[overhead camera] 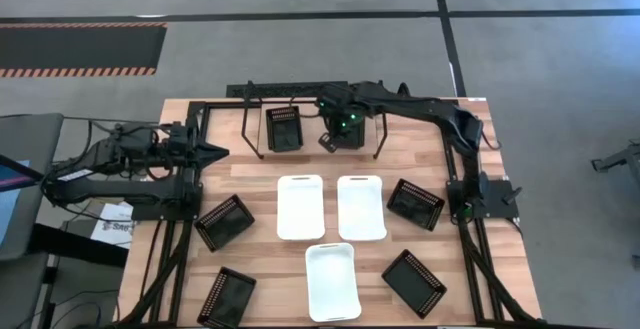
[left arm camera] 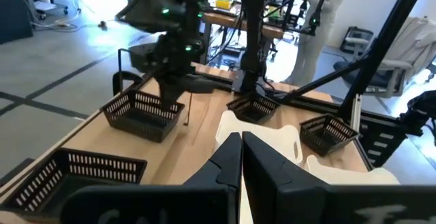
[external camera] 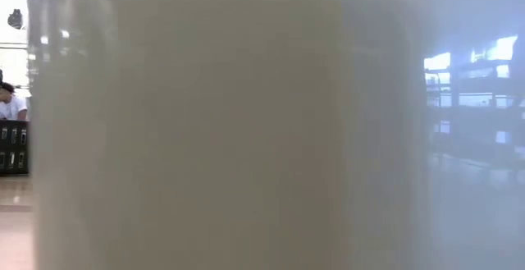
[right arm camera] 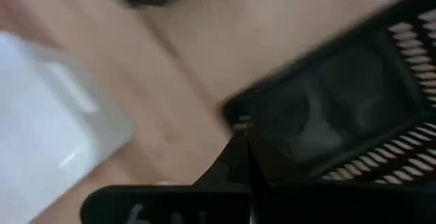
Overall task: Stack baskets on shelf by color
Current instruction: Adjust the black bins
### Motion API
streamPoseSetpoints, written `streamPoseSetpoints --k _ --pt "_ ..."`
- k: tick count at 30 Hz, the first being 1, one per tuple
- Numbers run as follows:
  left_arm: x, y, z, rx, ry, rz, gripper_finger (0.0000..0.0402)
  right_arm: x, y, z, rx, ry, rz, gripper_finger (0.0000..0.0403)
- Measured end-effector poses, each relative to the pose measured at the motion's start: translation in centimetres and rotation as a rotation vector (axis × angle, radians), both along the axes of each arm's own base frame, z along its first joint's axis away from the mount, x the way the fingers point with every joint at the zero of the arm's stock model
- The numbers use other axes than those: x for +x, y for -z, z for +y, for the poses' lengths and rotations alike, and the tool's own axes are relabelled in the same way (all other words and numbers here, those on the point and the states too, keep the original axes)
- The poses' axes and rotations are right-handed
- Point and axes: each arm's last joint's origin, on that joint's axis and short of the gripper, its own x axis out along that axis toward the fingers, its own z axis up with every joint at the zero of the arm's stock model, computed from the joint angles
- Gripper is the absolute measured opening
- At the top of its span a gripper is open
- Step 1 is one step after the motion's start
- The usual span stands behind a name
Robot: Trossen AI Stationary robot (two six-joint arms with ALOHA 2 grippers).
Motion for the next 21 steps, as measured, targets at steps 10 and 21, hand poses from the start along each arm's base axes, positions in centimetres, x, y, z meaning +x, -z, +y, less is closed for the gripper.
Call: streamPoseSetpoints --k 10,21 --pt "0.0 0.0 0.0 0.013 -0.006 0.0 0.0 -0.3 0.1 -0.6 -0.07 0.075 0.036 0.0" --pt "0.0 0.0 0.0 0.005 -0.008 -0.001 0.0 -1.5 0.5 0.5 0.012 0.067 0.185 0.0"
